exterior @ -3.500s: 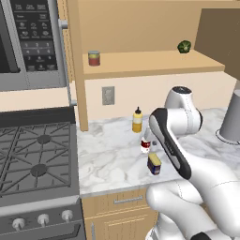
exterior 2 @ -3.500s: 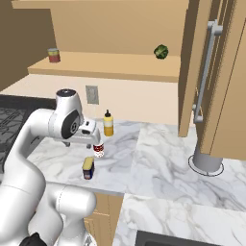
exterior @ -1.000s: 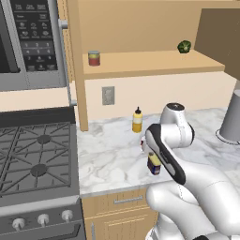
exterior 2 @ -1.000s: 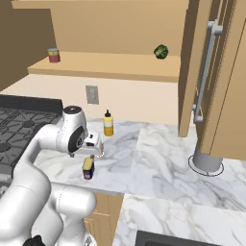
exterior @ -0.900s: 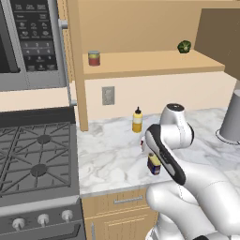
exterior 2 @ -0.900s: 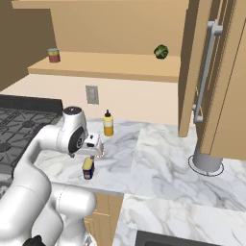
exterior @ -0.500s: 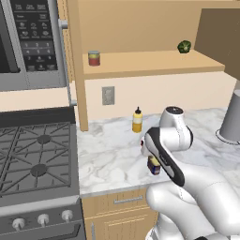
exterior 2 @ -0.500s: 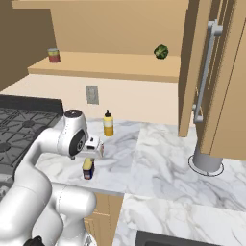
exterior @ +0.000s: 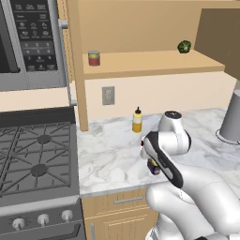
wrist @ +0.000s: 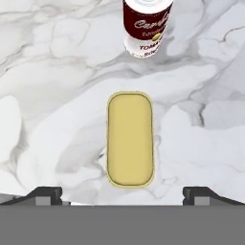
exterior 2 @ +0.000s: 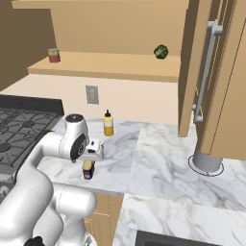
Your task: Pick the cans from the counter and place them in their designated side in the cabinet.
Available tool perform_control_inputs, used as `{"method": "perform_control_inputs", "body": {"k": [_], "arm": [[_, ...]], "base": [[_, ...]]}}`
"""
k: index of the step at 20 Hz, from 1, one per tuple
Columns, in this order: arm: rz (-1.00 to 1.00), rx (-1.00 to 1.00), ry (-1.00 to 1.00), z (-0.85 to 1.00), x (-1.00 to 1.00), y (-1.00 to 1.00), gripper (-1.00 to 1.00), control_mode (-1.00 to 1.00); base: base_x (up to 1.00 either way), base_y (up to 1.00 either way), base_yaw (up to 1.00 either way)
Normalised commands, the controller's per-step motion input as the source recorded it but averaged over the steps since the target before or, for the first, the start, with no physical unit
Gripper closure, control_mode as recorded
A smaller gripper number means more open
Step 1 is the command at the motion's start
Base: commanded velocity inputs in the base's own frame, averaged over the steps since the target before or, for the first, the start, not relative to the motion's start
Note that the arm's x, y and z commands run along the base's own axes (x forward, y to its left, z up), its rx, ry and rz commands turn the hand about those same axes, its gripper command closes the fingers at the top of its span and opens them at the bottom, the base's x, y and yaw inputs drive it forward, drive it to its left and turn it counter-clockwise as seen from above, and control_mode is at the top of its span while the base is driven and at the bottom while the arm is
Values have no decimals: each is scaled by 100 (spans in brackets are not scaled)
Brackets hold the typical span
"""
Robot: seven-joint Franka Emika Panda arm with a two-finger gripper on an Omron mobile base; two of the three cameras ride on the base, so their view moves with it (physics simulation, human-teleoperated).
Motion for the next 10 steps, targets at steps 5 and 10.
{"method": "perform_control_inputs", "body": {"k": [5,10], "arm": [[0,0,0,-16,10,0,-100,-100],[0,0,0,-15,11,0,-100,-100]], "base": [[0,0,0],[0,0,0]]}}
